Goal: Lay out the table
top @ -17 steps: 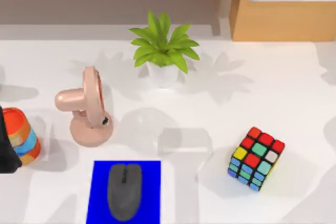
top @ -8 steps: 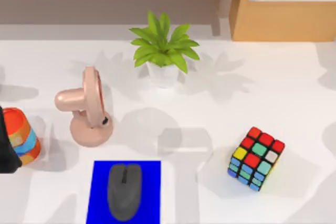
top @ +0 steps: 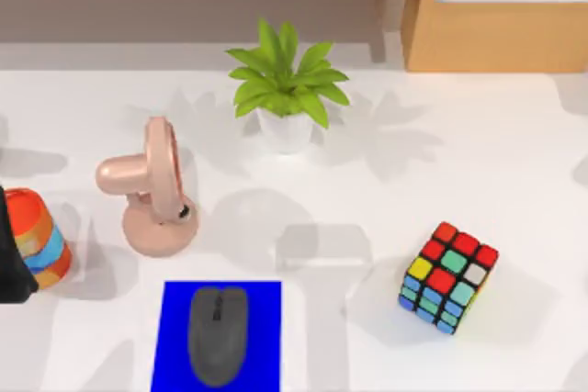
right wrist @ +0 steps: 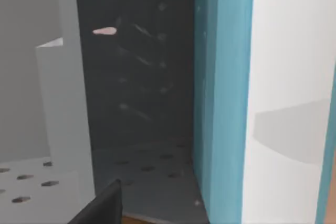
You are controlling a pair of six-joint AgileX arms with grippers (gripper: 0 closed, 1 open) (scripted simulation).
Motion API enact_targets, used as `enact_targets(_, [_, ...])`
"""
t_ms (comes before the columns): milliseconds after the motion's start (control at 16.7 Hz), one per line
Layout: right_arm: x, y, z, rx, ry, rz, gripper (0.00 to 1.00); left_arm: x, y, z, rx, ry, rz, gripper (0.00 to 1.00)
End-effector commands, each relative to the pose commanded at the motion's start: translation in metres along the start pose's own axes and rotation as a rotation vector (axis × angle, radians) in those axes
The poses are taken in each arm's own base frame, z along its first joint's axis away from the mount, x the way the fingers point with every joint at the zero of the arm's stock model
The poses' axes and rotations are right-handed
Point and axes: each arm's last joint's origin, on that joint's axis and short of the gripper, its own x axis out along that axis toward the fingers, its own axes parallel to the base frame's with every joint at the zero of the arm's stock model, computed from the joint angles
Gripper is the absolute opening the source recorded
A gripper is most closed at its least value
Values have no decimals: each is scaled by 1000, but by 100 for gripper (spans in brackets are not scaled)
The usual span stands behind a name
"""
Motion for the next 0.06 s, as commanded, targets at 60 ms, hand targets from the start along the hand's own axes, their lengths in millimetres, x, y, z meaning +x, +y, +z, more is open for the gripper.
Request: enact_targets(60, [0,-1,0,1,0,-1,100,0,0,0,0,0,0,100])
